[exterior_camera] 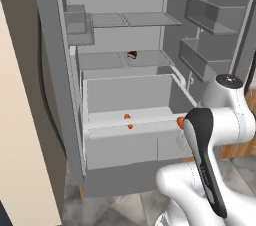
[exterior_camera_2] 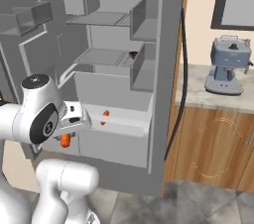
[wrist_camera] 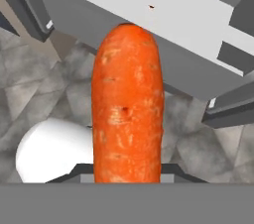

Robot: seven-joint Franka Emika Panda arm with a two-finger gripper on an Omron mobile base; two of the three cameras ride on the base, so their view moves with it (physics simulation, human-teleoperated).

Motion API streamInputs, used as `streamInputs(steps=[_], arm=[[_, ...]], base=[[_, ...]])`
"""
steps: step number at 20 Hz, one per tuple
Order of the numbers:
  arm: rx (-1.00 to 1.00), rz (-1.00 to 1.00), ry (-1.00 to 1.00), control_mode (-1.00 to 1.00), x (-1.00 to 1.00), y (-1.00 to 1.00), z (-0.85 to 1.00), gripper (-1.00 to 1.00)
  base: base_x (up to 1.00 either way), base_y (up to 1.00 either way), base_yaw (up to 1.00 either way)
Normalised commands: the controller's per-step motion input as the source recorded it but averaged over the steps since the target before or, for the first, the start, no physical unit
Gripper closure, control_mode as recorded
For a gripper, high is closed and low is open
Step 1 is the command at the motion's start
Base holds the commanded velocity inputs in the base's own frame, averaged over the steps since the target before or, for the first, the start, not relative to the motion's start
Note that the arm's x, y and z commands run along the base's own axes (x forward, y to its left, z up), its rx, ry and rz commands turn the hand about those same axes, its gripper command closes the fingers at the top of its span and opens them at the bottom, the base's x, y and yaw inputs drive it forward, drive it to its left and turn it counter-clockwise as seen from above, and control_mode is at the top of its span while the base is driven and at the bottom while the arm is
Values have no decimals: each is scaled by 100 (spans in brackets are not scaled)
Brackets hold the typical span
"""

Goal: Place the carrots inside the fridge drawer. Close the drawer after placing the vegetables.

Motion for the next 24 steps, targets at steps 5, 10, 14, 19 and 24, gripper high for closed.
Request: streamInputs(steps=[5,10,14,19,24], arm=[[0,0,0,100,0,0,0,100],[0,0,0,100,0,0,0,100],[0,2,0,-100,18,-6,49,100],[0,1,2,-100,92,10,78,100],[0,2,12,-100,100,21,12,100]], base=[[45,0,3],[33,0,2],[0,-3,0],[0,0,0],[0,0,0]])
